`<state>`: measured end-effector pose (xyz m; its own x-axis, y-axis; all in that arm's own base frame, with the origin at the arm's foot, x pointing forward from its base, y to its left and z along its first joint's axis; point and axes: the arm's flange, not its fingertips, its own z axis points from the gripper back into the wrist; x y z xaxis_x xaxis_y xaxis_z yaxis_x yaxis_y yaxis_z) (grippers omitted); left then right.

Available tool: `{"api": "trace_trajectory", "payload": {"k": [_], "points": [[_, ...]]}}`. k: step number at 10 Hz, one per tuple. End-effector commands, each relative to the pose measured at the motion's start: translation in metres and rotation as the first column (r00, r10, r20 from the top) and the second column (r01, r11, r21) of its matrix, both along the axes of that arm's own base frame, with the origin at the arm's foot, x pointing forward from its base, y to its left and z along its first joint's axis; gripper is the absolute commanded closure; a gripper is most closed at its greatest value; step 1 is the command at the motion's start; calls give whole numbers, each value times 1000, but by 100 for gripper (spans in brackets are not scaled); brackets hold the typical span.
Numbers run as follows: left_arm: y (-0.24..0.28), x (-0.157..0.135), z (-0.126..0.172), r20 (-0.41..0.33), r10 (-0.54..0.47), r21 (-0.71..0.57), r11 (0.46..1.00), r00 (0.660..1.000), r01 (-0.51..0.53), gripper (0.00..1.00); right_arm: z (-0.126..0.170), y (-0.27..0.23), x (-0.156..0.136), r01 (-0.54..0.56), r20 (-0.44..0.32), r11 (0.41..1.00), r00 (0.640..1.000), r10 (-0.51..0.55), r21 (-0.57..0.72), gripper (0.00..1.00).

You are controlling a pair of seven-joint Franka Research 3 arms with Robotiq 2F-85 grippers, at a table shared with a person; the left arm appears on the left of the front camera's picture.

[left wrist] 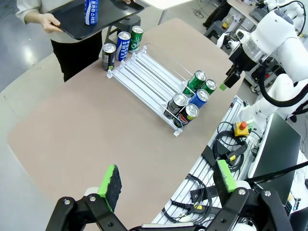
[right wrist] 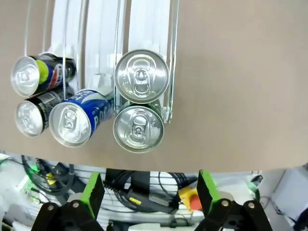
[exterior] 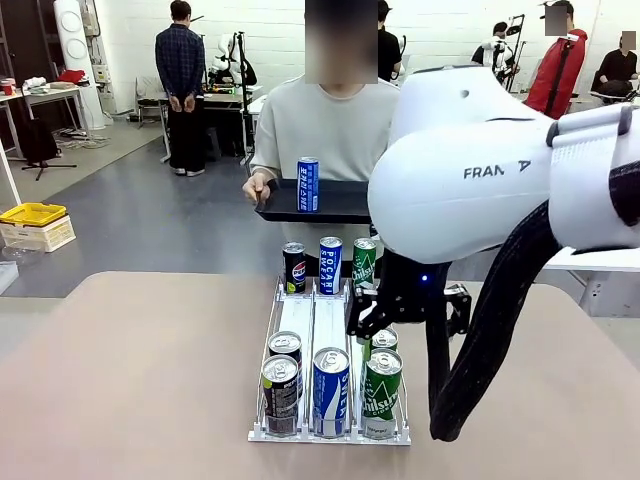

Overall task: Retrieve and hand over the desired beverage to the person.
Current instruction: Pick up another can of the same type that the person held from the Automatic Can Dispenser.

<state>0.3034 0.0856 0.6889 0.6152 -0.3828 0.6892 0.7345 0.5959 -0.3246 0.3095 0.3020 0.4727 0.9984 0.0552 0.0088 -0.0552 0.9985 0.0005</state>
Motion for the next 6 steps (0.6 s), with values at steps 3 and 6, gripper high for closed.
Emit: {"api": "trace_trajectory", "payload": {"k": [3, 6], "points": [[2, 0, 0, 18, -20, -12, 1000, 1000, 20, 0, -27, 14, 16, 213, 124, 977, 970, -209, -18, 0], [2, 0, 0, 18, -20, -12, 1000, 1000, 20, 0, -35, 16, 23, 207, 101, 978, 974, -204, -17, 0]]}}
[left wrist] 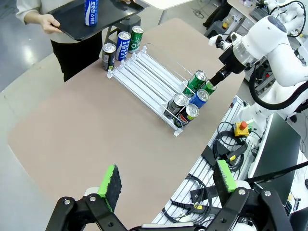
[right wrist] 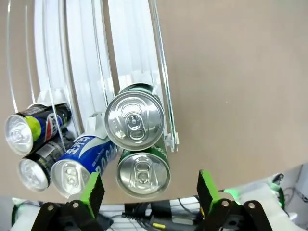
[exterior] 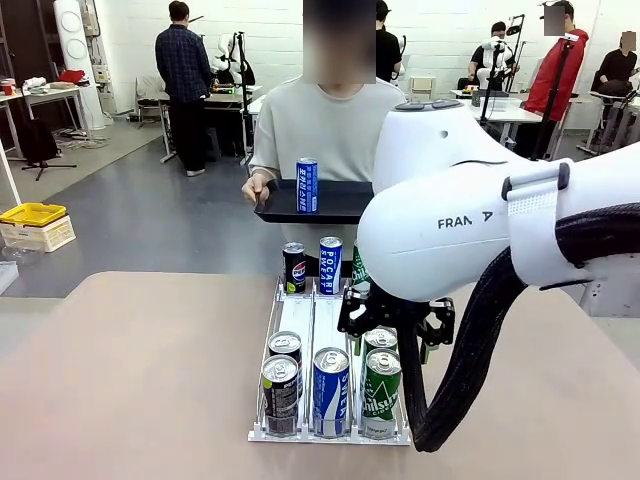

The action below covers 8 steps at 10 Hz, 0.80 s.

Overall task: Retrieve and hand over the desired beverage to the person.
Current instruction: Pick up another can of the same type that the person held from the Automatic Can Dispenser.

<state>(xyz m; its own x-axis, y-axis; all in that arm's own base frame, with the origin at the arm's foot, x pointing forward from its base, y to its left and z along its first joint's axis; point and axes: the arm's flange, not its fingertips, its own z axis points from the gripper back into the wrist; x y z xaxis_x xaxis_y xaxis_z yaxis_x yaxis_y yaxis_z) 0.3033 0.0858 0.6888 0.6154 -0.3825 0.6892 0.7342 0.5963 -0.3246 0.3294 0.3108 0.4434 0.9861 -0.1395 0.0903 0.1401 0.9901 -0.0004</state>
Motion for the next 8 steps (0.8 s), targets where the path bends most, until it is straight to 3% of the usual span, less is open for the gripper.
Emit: {"api": "trace_trajectory", "payload": {"k": [1, 8], "points": [[2, 0, 0, 18, -20, -12, 1000, 1000, 20, 0, -9, 6, 5, 1, 5, 1000, 1000, -1, -20, 0], [2, 0, 0, 18, -20, -12, 1000, 1000, 20, 0, -16, 1, 8, -58, -35, 998, 998, 58, 7, 0]]}}
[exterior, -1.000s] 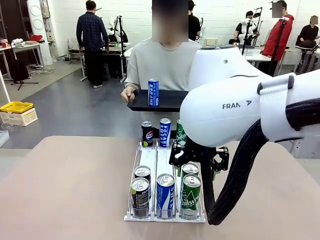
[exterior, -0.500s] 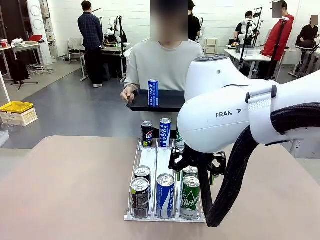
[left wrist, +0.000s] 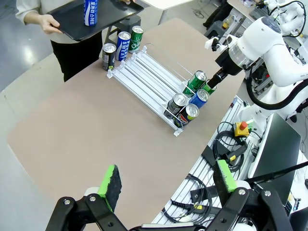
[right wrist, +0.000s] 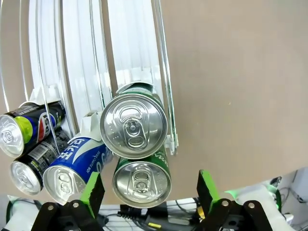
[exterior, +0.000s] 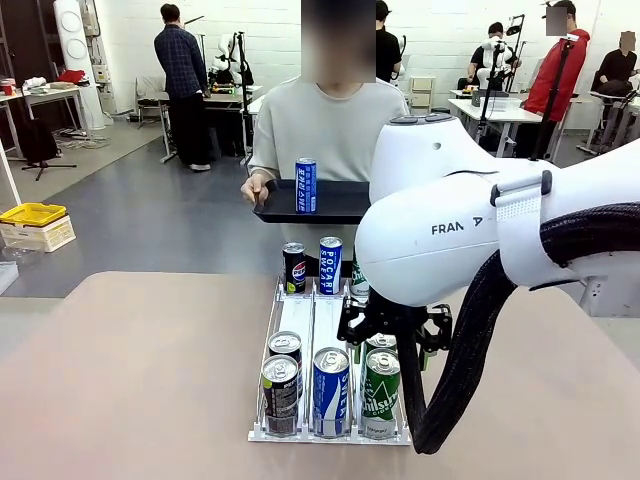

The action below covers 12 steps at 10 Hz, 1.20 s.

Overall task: Retrieve and hand over the desired beverage to the person.
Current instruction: Pick up another can of the same type that the person held from the Automatic Can Dispenser.

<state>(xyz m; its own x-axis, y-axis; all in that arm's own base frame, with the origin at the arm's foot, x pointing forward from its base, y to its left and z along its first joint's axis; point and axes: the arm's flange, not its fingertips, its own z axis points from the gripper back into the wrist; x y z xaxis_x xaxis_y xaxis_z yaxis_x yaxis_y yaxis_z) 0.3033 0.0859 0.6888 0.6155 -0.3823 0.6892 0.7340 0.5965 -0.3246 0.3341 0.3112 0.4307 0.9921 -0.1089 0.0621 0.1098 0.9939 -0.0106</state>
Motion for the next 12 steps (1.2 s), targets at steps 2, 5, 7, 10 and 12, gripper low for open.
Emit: {"api": "trace_trajectory", "payload": {"k": [2, 5, 7, 10, 12], "points": [[2, 0, 0, 18, -20, -12, 1000, 1000, 21, 0, -3, -2, 3, -44, -10, 999, 999, 44, 23, 0], [2, 0, 0, 18, -20, -12, 1000, 1000, 21, 0, -6, -5, 4, -52, -26, 998, 998, 53, 24, 0], [2, 0, 0, 18, -20, -12, 1000, 1000, 21, 0, -8, -6, 4, -54, -38, 998, 998, 56, 29, 0], [2, 0, 0, 18, -20, -12, 1000, 1000, 21, 0, -14, -5, 4, -68, -60, 997, 996, 70, 29, 0], [2, 0, 0, 18, -20, -12, 1000, 1000, 21, 0, -15, -4, 3, -93, -69, 995, 993, 95, 23, 0]]}}
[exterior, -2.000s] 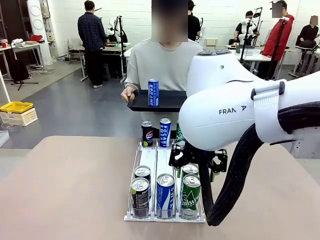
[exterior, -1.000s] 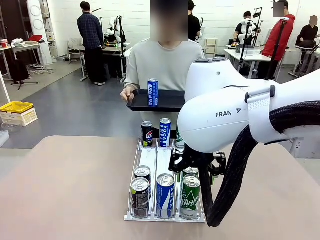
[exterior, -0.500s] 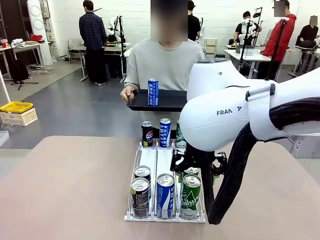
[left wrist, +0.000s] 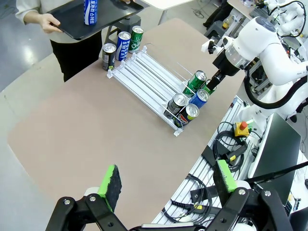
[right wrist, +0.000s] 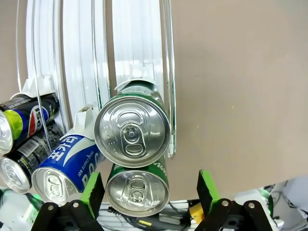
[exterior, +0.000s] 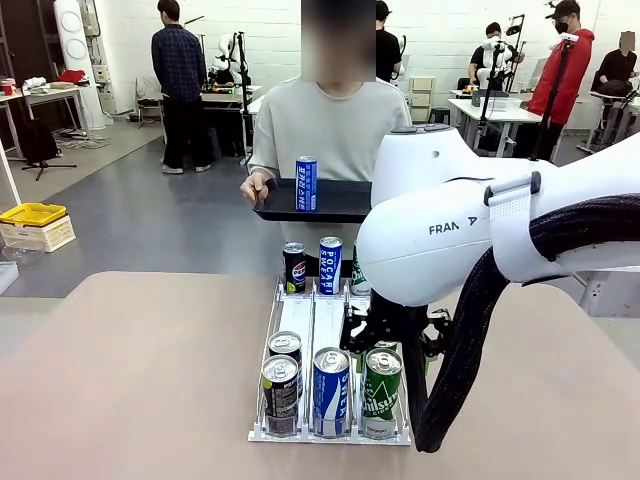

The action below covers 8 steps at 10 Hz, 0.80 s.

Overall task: Retrieve and hand over the desired beverage to the person.
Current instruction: Pick up another can of the same type that the person held from the Automatic Can Dispenser.

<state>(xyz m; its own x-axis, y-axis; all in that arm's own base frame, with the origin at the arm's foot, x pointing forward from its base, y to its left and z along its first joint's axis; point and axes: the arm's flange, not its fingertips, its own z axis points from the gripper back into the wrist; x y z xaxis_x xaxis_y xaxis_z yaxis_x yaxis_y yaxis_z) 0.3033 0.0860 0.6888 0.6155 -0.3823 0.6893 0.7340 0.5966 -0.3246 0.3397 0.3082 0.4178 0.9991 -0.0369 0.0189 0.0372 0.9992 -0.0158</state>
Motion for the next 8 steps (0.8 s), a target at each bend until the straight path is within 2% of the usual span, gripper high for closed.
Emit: {"api": "trace_trajectory", "payload": {"k": [1, 4, 7, 8], "points": [[2, 0, 0, 18, -20, -12, 1000, 1000, 21, 0, -2, -1, -3, -31, -31, 999, 999, 31, 21, 0], [2, 0, 0, 18, -20, -12, 1000, 1000, 21, 0, -3, -2, -6, -104, -50, 994, 993, 106, 31, 0], [2, 0, 0, 18, -20, -12, 1000, 1000, 21, 0, -7, -1, -4, -118, -50, 992, 992, 120, 46, 91], [2, 0, 0, 18, -20, -12, 1000, 1000, 21, 0, -7, -1, -3, -119, -55, 992, 991, 122, 51, 100]]}}
